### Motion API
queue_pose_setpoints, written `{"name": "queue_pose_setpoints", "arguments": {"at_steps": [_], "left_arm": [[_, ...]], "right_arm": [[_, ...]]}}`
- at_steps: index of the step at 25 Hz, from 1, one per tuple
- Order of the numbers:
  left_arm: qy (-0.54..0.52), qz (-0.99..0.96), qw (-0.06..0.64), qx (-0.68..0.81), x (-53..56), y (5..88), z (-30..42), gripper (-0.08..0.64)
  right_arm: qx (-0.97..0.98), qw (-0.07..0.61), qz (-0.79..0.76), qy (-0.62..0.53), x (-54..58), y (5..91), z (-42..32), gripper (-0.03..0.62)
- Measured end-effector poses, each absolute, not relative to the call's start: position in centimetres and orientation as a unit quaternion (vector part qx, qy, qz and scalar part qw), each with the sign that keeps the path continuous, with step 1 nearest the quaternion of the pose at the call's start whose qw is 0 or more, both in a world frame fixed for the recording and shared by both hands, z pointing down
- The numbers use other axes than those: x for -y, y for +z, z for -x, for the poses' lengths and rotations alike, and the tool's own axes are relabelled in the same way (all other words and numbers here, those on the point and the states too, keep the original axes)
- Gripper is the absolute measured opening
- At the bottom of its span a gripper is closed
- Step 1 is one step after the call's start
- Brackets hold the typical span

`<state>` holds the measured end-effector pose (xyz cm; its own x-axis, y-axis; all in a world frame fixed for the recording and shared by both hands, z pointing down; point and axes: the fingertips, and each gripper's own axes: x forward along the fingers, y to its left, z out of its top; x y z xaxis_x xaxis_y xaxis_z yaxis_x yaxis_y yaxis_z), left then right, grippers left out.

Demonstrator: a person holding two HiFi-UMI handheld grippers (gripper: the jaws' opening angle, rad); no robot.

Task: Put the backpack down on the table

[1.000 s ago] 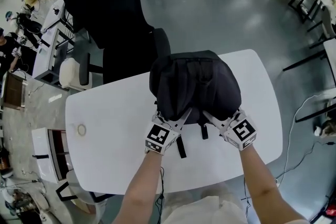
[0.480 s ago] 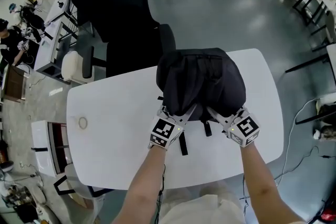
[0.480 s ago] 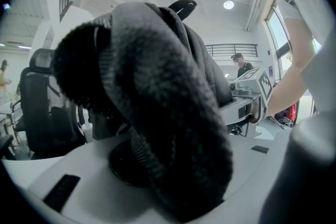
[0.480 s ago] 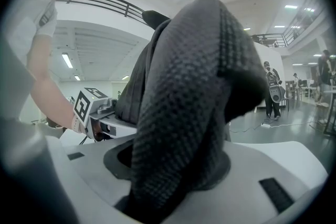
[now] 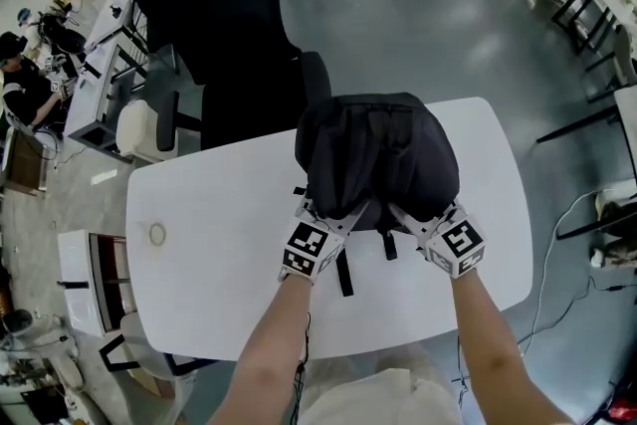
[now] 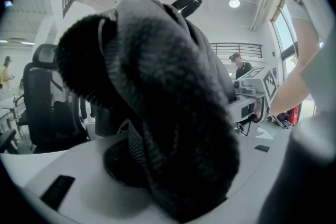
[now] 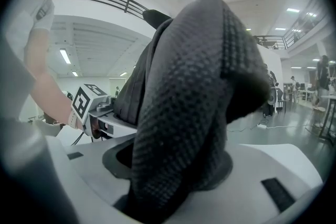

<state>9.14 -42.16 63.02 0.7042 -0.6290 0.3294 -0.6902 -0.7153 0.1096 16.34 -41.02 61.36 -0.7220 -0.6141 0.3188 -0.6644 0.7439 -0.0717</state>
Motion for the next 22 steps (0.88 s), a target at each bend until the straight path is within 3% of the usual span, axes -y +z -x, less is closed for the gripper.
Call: {"name": "queue_pose_setpoints", "arguments": {"at_steps": [10, 22], "left_arm": [[0.126, -0.906, 0.140, 0.378, 40.9, 62.6, -7.1, 0.304], [0.112, -0.886, 0.148, 0.425, 38.0, 59.8, -2.2, 0.304]], "right_arm": [[0.910, 0.135, -0.380, 0.097, 40.5, 60.5, -18.0, 0.290], [0.886, 0.132, -0.431, 0.108, 38.6, 59.2, -21.4, 0.298]]}}
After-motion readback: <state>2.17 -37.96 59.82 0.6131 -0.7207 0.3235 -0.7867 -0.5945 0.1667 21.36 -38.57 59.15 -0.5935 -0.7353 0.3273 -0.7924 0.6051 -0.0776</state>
